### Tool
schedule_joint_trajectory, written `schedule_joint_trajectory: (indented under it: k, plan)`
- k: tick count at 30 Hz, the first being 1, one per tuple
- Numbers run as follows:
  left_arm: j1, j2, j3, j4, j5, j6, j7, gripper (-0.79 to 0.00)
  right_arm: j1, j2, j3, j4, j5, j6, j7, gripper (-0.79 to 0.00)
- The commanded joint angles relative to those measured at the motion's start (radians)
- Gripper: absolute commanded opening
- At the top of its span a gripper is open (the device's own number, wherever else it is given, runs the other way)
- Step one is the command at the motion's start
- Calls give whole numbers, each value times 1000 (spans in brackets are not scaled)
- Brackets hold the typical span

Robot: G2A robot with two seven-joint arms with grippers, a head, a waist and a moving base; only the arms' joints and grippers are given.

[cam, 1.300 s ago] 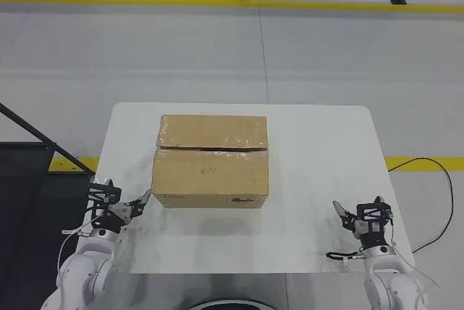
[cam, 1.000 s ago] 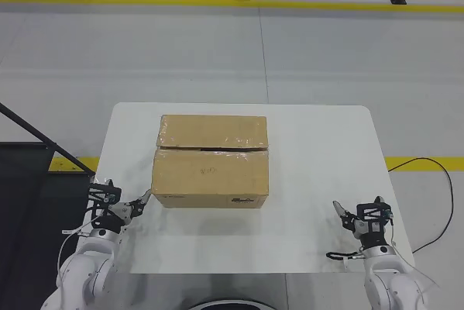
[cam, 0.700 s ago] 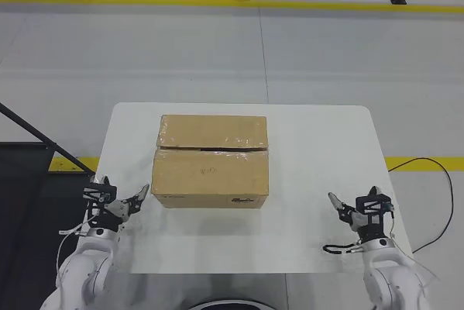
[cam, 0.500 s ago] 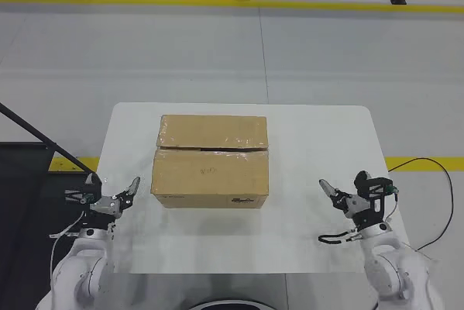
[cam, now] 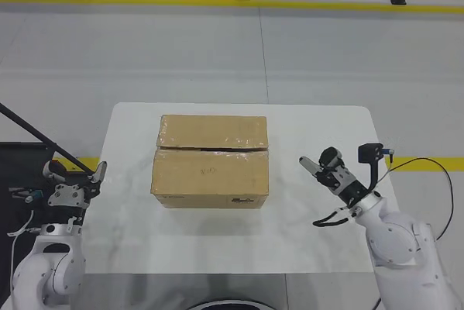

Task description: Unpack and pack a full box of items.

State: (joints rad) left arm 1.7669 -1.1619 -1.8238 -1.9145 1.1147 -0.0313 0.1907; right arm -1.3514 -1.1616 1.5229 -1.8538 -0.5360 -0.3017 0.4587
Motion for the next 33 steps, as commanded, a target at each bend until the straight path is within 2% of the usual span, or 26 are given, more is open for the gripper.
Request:
schedule_joint_trajectory:
  k: [1,7,11,15,22,26,33]
  plan:
    - [0,0,1,0,-6,1,0,0,0,0,0,0,-2,0,0,0]
    - [0,-1,4,3,-11,-1,-6,0,-1,0,0,0,-3,2,-4,0]
    - [-27,-6,30,5,-133,-27,-96,0,20,-5,-33,26,19,13,-30,0]
    - [-61,-13,41,3,-332,-25,-210,0,77,-10,-73,81,194,-36,35,0]
    - [-70,-18,42,-13,-528,-59,-305,0,207,-13,-119,243,458,-90,193,0]
    - [-54,-19,27,-18,-591,-88,-337,0,264,-18,-159,320,601,-127,292,0]
    - [-54,-19,27,-18,-591,-88,-337,0,328,-26,-224,399,672,-151,345,0]
